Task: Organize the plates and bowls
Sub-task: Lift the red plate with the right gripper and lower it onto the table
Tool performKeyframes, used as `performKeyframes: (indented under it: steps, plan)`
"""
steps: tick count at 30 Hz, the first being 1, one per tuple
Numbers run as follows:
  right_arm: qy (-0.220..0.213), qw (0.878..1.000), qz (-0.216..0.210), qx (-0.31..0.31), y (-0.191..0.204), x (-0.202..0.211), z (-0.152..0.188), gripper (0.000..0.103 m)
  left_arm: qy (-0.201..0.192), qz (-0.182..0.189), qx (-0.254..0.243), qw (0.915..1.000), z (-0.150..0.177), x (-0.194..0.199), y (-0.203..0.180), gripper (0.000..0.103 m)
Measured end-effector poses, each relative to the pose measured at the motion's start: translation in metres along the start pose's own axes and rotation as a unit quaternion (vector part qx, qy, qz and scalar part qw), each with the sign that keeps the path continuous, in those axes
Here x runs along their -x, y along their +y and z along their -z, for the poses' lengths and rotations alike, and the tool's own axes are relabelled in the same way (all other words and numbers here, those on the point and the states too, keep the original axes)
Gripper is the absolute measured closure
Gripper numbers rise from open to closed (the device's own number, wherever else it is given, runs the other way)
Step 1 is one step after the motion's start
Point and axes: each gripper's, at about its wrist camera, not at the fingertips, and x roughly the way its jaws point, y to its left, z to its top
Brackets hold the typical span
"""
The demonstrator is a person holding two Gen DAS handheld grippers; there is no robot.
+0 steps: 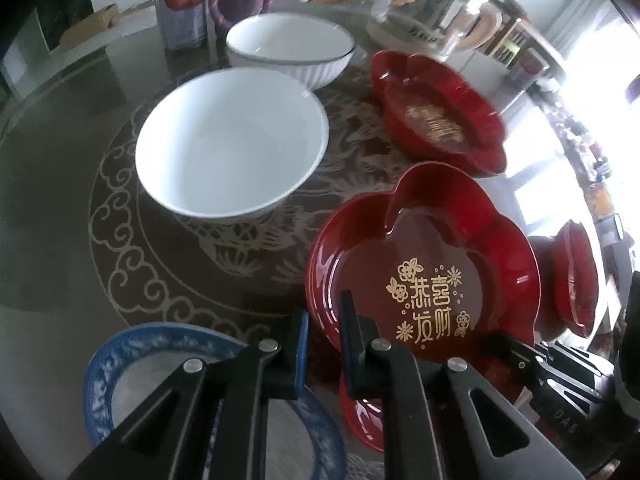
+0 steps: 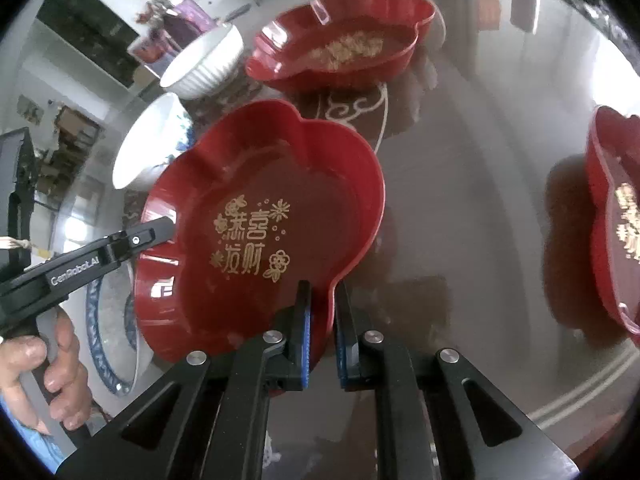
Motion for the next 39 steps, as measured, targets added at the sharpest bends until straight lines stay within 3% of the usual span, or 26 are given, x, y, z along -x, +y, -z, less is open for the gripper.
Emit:
performKeyframes:
  steps: [12, 16, 23, 27, 33, 39]
  plan:
    - [-0.087, 0.996, -0.001, 0.031, -0.006, 0.094, 0.019, 0.092, -0.092, 0.045, -0.031, 0.9943, 0.025, 0.087, -0.055, 0.090]
    - [-0.108, 0.993, 0.009, 0.037, -0.022, 0.121, 0.029, 0.092, -0.104, 0.063, -0.045, 0.9916, 0.033, 0.100, -0.082, 0.090]
    - [-0.152, 0.987, 0.060, 0.000, -0.086, 0.168, 0.029, 0.092, -0.087, 0.109, -0.076, 0.9873, 0.015, 0.066, -0.165, 0.090]
    - [-0.154, 0.984, 0.088, -0.036, -0.138, 0.174, 0.025, 0.092, -0.077, 0.127, -0.096, 0.9843, 0.002, 0.041, -0.212, 0.090]
    - [-0.151, 0.978, 0.121, -0.083, -0.193, 0.169, 0.031, 0.092, -0.060, 0.102, -0.157, 0.9805, -0.013, -0.006, -0.284, 0.090]
    - [-0.134, 0.975, 0.131, -0.123, -0.225, 0.150, 0.035, 0.092, -0.045, 0.062, -0.196, 0.9777, -0.016, -0.038, -0.313, 0.090]
